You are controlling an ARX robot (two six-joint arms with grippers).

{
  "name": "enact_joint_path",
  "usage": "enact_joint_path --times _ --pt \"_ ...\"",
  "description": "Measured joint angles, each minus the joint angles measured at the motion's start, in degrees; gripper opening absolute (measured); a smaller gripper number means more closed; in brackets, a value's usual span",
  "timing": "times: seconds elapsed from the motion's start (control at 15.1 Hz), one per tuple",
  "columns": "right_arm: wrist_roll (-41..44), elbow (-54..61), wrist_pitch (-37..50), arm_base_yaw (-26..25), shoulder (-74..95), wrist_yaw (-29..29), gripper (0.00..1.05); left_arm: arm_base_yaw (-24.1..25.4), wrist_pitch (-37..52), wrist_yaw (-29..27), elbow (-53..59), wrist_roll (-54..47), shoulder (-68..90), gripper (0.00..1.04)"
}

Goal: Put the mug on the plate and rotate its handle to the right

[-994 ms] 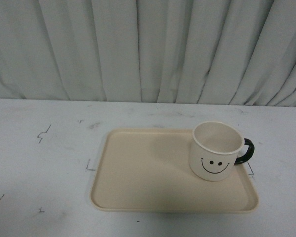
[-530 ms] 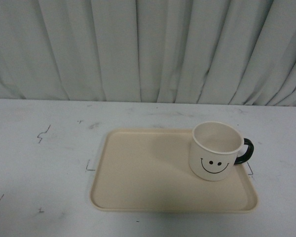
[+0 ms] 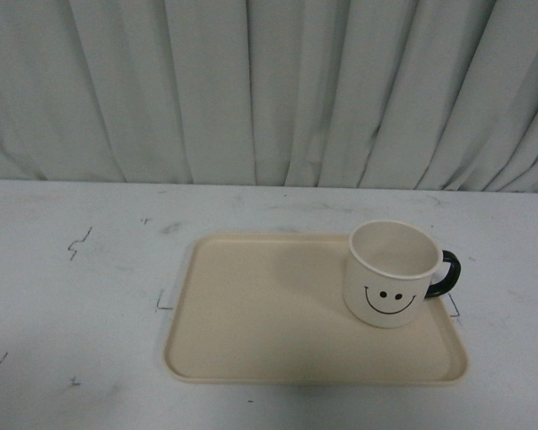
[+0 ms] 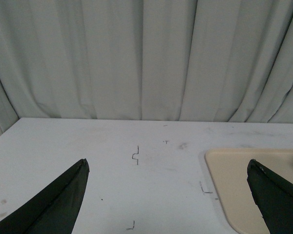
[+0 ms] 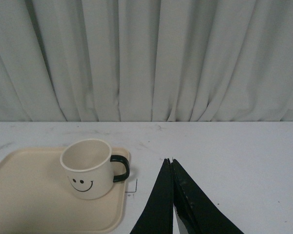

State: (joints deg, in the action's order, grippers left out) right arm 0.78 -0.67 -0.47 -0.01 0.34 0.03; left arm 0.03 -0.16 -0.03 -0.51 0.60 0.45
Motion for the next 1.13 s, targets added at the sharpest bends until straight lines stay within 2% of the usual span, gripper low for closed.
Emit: enact_joint_path --times 0.2,0.73,1.13 --pt "0.0 0.0 0.3 0.0 -0.1 0.0 0.04 0.0 0.0 0.0 0.0 0.0 0.0 0.98" --pt "0.0 0.0 0.3 0.0 -0.1 0.0 0.99 0.0 0.0 0.0 0.0 0.0 0.0 0.98" --pt "-0.2 0.0 0.3 0.0 -0.1 0.0 0.98 0.0 0.0 0.0 0.0 0.0 0.0 0.98"
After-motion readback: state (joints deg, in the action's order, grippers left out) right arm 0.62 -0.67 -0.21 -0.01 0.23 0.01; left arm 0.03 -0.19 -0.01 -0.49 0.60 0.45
